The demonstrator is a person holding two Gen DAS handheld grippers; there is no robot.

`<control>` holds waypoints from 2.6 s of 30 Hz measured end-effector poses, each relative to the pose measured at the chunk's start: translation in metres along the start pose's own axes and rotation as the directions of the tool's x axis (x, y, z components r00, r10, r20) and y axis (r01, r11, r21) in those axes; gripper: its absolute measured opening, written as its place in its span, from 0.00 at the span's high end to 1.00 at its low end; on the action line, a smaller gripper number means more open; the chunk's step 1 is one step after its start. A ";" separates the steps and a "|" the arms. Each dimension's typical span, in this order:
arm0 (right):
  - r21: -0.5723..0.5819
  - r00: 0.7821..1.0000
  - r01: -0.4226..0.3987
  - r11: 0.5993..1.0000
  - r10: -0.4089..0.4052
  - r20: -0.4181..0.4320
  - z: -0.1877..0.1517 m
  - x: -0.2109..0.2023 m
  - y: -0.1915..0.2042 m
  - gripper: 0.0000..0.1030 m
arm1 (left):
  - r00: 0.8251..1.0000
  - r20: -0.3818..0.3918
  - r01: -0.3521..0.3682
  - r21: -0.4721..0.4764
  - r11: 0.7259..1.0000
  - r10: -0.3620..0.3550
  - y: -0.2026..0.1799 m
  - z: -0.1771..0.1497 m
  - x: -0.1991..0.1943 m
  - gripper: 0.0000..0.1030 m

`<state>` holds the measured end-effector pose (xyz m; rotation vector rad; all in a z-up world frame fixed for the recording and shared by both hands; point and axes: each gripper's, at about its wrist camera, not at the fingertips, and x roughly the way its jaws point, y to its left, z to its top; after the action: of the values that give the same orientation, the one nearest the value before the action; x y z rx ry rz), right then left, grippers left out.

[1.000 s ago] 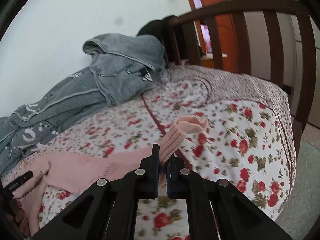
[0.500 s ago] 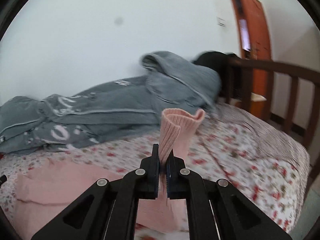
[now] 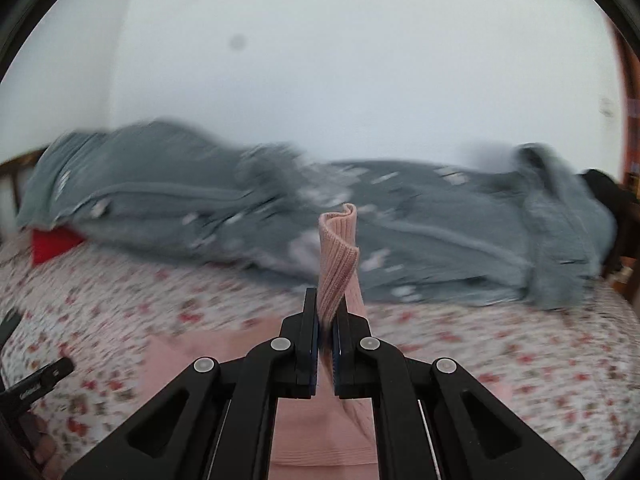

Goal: Fold small clothes
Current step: 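Fold the held sleeve across the sweater body with the right tool, then open, then grasp the sweater's side edge with the left tool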

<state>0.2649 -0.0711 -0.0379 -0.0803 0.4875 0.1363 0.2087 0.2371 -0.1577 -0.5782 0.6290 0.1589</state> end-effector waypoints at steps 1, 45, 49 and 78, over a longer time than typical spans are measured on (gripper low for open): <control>-0.021 0.999 -0.028 0.999 0.028 -0.023 -0.006 0.008 0.020 0.95 | 1.000 0.008 -0.004 -0.005 1.000 0.004 0.003 0.001 -0.002 0.12; 0.276 0.950 -0.188 0.942 0.247 -0.194 -0.145 0.014 -0.173 0.35 | 0.974 -0.204 0.157 0.313 0.937 -0.095 -0.119 -0.056 0.084 0.62; 0.274 0.949 -0.199 0.941 0.255 -0.183 -0.148 0.012 -0.171 0.33 | 0.977 -0.193 0.143 0.285 0.948 -0.089 -0.115 -0.056 0.083 0.71; 0.388 0.947 -0.230 0.892 0.298 -0.122 -0.156 0.005 -0.189 0.32 | 0.966 -0.186 0.210 0.144 0.967 -0.182 -0.096 -0.047 0.084 0.95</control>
<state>0.2258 -0.2741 -0.1693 0.3499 0.6965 0.3055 0.2817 0.1285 -0.1945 -0.4961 0.7391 -0.1303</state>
